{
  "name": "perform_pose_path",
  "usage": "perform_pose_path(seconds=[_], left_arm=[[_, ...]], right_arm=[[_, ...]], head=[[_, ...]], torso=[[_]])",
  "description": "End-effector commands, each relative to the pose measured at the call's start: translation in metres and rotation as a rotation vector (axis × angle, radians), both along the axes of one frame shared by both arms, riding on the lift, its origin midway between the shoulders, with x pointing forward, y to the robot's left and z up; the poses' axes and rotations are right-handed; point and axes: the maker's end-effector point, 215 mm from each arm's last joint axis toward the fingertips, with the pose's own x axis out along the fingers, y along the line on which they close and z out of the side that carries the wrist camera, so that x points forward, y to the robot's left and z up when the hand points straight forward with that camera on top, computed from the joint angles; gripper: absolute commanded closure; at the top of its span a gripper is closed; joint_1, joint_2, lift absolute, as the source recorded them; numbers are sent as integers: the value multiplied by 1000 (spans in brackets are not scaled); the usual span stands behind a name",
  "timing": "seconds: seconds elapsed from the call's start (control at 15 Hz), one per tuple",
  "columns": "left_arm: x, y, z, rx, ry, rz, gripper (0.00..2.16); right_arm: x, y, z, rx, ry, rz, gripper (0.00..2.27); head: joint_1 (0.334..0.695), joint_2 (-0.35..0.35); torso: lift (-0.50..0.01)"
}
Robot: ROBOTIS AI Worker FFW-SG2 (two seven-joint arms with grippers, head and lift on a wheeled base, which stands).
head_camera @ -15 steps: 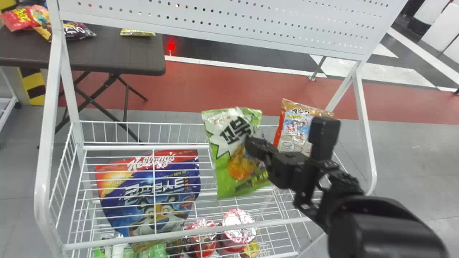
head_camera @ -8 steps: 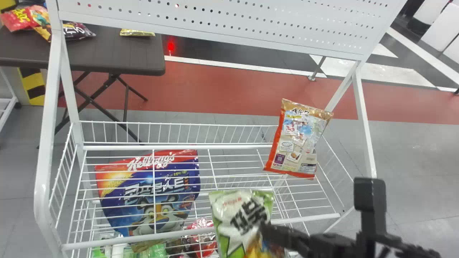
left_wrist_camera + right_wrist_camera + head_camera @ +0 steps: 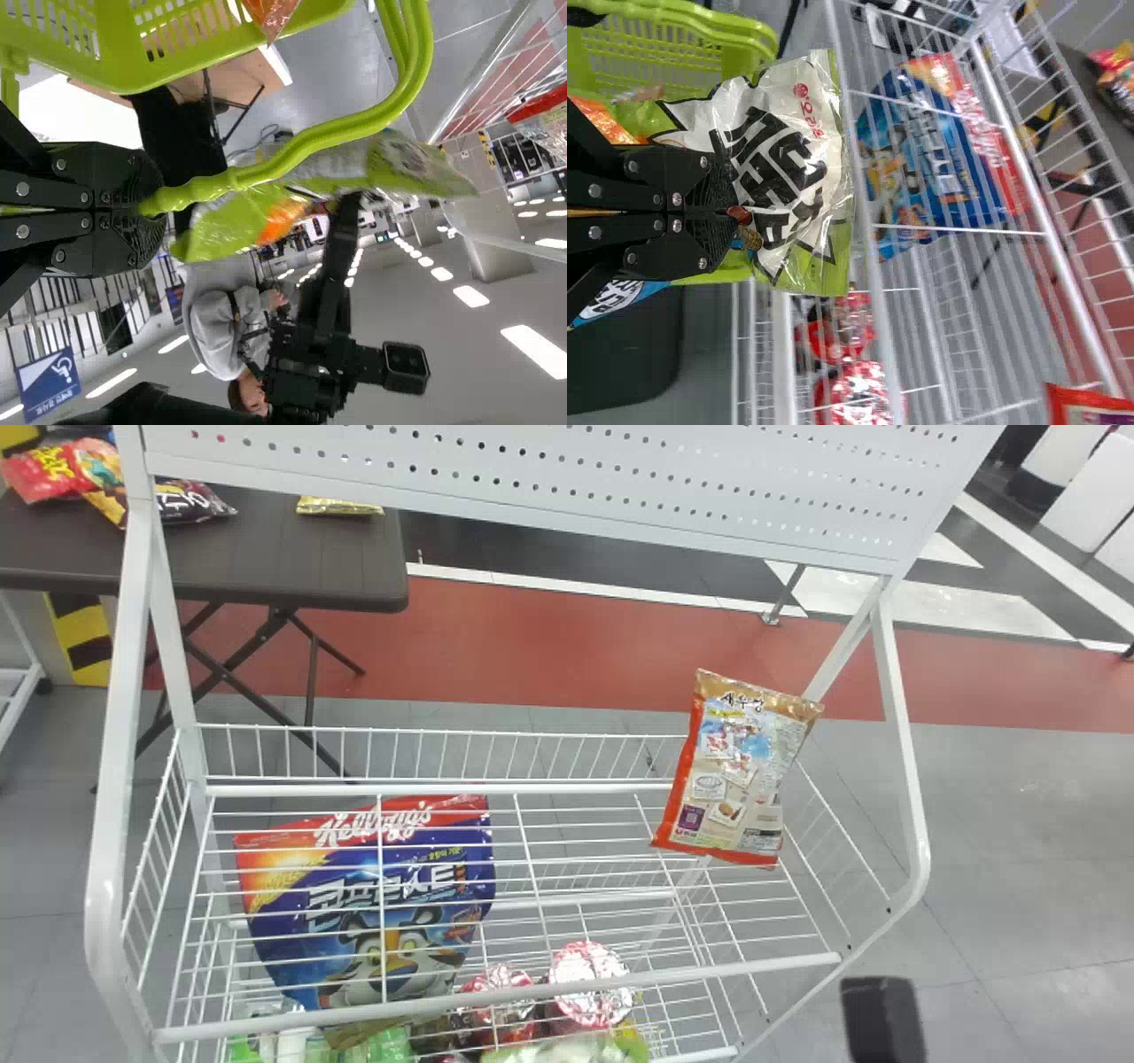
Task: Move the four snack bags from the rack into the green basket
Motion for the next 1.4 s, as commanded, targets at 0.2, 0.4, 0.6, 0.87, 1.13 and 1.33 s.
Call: perform_pose_path(seconds=[0.2, 0.4, 0.6, 0.87, 1.13, 1.33], left_arm=[[-2, -1, 4, -2, -7, -5, 1585], [-6, -3, 6, -3, -7, -9, 1585], [-8, -4, 6, 1, -6, -12, 1585], [-13, -5, 6, 1, -1, -18, 1585], [-13, -6, 5, 2, -3, -19, 1585], [-13, -6, 5, 2, 0, -19, 1585]], right_arm=[[-33, 45, -40, 24, 124, 107, 2108], [-45, 65, -63, -1, 179, 157, 2108], [-37, 83, -81, -17, 152, 179, 2108], [32, 99, -74, -42, -127, 134, 2108], [26, 126, -70, 25, -150, 165, 2108], [6, 144, -75, 18, -127, 248, 2091]], head=[[695, -350], [695, -350], [695, -350], [695, -350], [695, -350], [695, -350]], torso=[[0], [0], [0], [0], [0], [0]])
